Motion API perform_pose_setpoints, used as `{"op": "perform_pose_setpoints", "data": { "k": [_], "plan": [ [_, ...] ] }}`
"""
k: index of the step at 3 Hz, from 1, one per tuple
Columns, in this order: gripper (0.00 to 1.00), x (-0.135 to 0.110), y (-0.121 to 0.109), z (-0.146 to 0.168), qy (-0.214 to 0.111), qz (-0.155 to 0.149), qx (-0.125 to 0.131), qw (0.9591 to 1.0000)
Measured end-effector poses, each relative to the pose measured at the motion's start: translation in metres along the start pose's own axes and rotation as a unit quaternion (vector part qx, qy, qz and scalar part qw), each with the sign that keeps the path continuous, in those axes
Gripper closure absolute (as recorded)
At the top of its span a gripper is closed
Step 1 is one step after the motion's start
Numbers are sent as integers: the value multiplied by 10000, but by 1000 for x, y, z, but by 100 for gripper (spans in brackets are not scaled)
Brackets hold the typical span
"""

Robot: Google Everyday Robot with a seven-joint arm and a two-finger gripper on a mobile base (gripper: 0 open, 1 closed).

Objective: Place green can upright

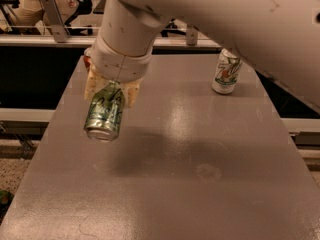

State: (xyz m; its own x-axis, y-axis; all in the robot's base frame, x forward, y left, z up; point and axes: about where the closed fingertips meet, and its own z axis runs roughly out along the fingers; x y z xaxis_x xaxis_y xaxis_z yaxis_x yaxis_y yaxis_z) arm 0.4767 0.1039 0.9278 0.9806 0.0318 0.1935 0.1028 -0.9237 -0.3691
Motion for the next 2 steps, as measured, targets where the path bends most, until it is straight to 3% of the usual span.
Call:
{"op": "perform_pose_setpoints", "data": {
  "k": [1, 2],
  "plan": [
    [100, 12, -1, -27, 284, 189, 600, 9976],
    [100, 13, -2, -32, 331, 274, 726, 9964]
  ]
}}
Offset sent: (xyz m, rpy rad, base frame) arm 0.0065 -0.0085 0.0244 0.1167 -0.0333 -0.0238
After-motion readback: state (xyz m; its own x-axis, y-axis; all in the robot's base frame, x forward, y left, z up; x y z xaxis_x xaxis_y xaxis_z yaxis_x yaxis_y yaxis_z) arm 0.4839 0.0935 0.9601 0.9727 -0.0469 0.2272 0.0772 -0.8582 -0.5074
